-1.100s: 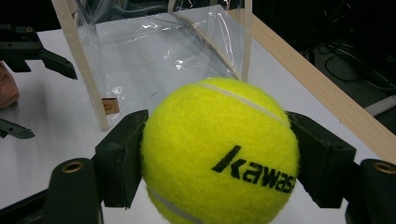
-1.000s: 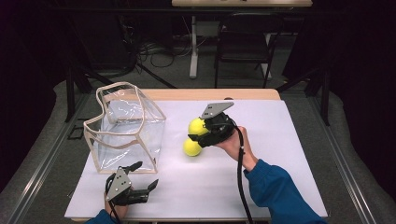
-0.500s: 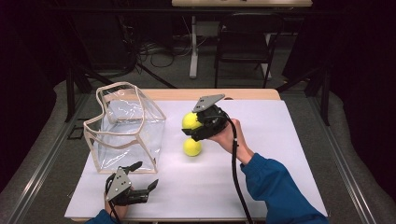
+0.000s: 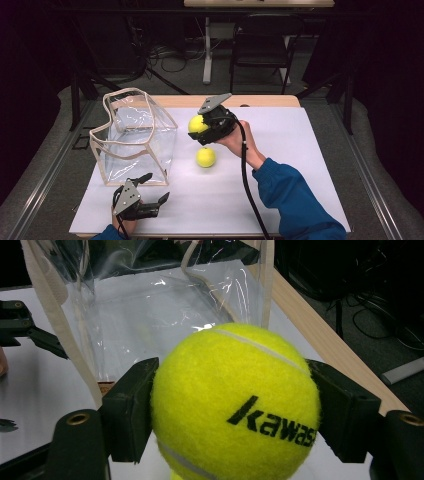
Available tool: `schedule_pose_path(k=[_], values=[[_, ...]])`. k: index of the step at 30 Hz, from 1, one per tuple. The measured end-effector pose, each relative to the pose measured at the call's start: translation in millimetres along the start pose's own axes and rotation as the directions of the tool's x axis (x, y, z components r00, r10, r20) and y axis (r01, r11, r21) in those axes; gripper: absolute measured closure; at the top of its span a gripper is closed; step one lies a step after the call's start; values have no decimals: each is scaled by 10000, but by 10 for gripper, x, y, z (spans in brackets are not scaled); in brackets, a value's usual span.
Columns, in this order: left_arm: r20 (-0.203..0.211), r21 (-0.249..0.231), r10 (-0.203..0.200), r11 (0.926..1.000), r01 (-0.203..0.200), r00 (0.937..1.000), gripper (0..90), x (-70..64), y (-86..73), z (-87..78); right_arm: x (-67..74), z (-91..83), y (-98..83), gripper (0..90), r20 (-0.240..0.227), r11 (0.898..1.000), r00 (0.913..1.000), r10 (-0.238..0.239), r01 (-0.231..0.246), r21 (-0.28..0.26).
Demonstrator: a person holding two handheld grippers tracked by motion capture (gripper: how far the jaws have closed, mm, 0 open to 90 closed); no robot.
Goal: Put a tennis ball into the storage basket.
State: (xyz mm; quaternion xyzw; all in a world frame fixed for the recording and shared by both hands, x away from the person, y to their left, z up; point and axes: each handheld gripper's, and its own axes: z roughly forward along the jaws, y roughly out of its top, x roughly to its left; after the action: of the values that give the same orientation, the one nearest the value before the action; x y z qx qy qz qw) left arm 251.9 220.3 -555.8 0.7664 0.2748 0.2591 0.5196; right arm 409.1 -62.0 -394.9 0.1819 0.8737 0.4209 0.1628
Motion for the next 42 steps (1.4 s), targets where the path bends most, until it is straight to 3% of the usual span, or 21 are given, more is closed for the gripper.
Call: schedule_pose_path(k=[18, 42], values=[[15, -2, -4, 10000, 4, 10000, 157, 0, -2, -1, -88, 118, 177, 261, -5, 10000, 10000, 58, -58, -15], [86, -2, 24, 10000, -24, 10000, 158, -2, 1, -6, -31, 213, 457, 261, -143, 9996, 9996, -260, 260, -68]])
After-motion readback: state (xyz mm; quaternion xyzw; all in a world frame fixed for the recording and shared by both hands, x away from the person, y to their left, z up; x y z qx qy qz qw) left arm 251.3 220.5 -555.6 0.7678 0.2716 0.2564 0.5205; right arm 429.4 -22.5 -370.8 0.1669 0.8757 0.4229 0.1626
